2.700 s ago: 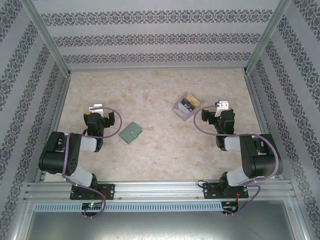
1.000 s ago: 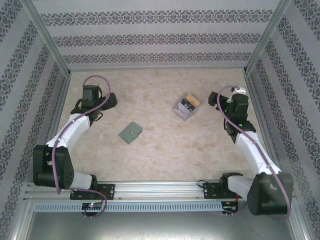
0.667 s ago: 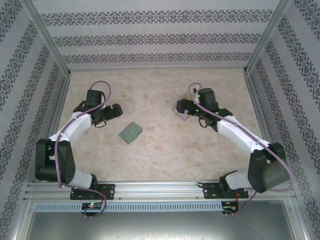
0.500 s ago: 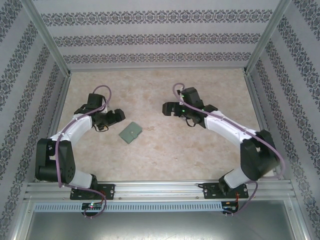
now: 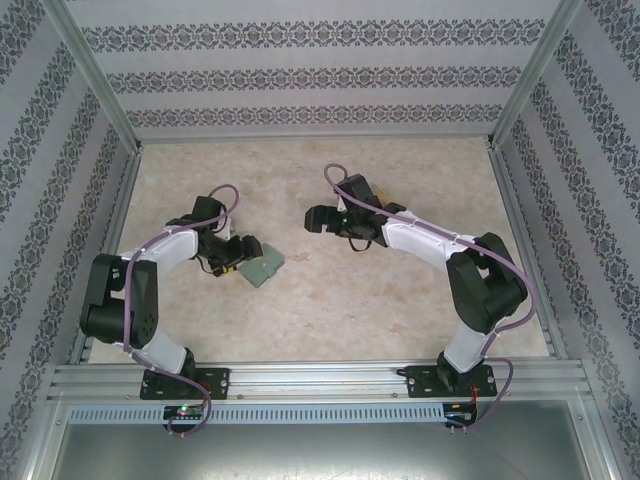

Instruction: Take the credit cards out of the card holder

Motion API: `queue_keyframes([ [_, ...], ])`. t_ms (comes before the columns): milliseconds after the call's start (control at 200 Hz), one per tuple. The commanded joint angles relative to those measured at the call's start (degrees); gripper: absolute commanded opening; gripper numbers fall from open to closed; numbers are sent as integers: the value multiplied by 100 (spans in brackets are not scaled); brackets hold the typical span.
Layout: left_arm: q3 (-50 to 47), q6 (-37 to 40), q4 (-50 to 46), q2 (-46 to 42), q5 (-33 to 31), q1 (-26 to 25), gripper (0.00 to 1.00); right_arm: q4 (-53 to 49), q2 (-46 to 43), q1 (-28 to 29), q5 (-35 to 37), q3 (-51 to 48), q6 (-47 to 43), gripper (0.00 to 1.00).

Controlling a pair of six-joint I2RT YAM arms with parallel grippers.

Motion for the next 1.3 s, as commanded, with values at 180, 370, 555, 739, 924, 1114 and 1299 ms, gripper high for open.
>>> queue_keyframes([
  [180,54,185,-195,58,393,-309,86,164,84,113,-3,41,382,94],
  [370,17,68,325,163,748,-778,83,134,42,100,57,-8,440,95],
  [555,387,-414,914,688,721,-1343,76,79,-128,1,94,-236,526,93],
  [739,547,-722,1104,820,468,-1422,68,-39,-358,-48,29,-494,407,88],
  [924,276,-869,1065,368,184,-1229,69,-229,-260,144,-173,-384,-29,80],
  [1114,-118,-1274,1425,21,159,-977,64,-456,285,424,-412,107,-183,61],
  [1299,-328,-1699,1744,182,377,-887,54,-686,795,644,-522,529,-231,48],
])
